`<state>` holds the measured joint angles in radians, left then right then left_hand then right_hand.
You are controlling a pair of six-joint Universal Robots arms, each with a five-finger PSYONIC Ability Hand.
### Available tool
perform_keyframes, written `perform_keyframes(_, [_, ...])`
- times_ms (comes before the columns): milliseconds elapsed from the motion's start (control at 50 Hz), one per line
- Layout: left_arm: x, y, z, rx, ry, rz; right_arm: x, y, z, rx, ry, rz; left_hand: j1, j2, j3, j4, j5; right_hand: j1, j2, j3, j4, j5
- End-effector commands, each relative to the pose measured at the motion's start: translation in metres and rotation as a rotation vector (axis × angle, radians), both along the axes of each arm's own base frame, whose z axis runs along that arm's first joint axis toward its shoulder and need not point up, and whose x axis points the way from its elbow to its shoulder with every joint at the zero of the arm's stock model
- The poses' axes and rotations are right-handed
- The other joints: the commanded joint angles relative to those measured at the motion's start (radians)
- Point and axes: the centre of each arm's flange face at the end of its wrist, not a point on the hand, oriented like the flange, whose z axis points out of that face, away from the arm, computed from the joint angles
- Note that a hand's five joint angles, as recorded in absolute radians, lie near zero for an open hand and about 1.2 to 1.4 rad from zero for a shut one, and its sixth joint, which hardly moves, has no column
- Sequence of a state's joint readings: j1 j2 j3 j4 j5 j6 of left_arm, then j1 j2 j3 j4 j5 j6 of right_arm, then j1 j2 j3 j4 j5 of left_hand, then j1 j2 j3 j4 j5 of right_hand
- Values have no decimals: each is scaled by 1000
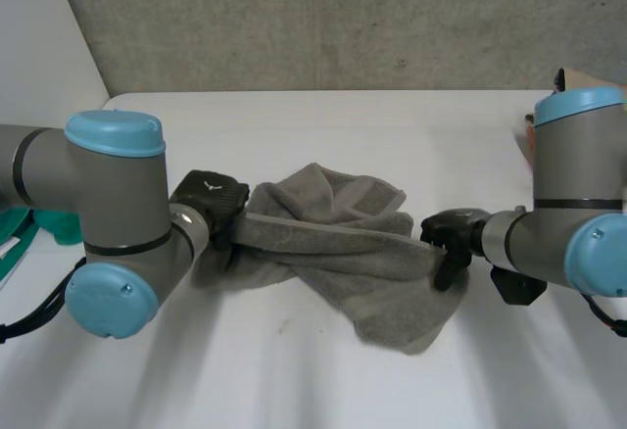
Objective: Fold the laundry.
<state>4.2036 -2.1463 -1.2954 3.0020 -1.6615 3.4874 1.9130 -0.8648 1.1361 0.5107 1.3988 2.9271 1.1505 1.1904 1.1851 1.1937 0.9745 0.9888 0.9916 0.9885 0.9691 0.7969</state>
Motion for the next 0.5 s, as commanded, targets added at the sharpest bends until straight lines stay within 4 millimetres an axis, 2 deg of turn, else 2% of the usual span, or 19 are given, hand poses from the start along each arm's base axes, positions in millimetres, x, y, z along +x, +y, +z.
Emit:
perform_keyframes(20, [-12,-37,23,-174,67,-19,19,-30,23,-176,-11,7,246,206,211,203,247,407,405,408,427,425])
perform_keyframes(40, [-15,-44,34,-227,82,-27,20,-37,36,-237,-24,-8,246,206,211,203,247,407,405,408,427,425])
perform_keyframes(60, [-20,-56,61,-343,110,-36,23,-52,67,-385,-66,-44,246,206,211,203,247,407,405,408,427,425])
perform_keyframes(120, [-24,-69,117,-555,178,-43,25,-69,120,-646,-158,-113,246,206,211,203,247,407,405,408,427,425])
perform_keyframes(140, [-25,-70,161,-715,244,-49,24,-75,156,-819,-233,-165,246,206,211,203,247,407,405,408,427,425])
perform_keyframes(200, [-22,-65,221,-938,346,-54,19,-74,211,-1081,-356,-231,246,206,211,203,247,407,405,408,427,425])
perform_keyframes(220, [-18,-60,250,-1054,399,-60,15,-69,242,-1235,-431,-257,246,206,211,203,247,407,405,408,427,425])
perform_keyframes(260, [-13,-54,273,-1144,441,-61,10,-63,266,-1364,-484,-273,246,206,211,203,247,407,405,408,427,425])
perform_keyframes(300, [-10,-51,281,-1165,461,-60,7,-56,277,-1438,-479,-271,246,206,211,203,247,407,405,408,427,425])
perform_keyframes(360, [-5,-56,269,-1105,429,-46,7,-52,273,-1431,-429,-243,246,206,211,203,247,407,405,408,427,425])
perform_keyframes(380, [-1,-61,254,-1038,399,-30,10,-52,261,-1392,-392,-213,246,206,211,203,247,407,405,408,427,425])
perform_keyframes(440, [2,-65,228,-926,350,-14,12,-51,238,-1297,-343,-162,246,206,211,203,247,407,405,408,427,425])
perform_keyframes(460, [2,-66,205,-844,314,-12,13,-50,219,-1224,-311,-127,246,206,211,203,247,407,405,408,427,425])
perform_keyframes(500, [2,-64,182,-762,277,-10,13,-50,200,-1155,-281,-100,246,206,211,203,247,407,405,408,427,425])
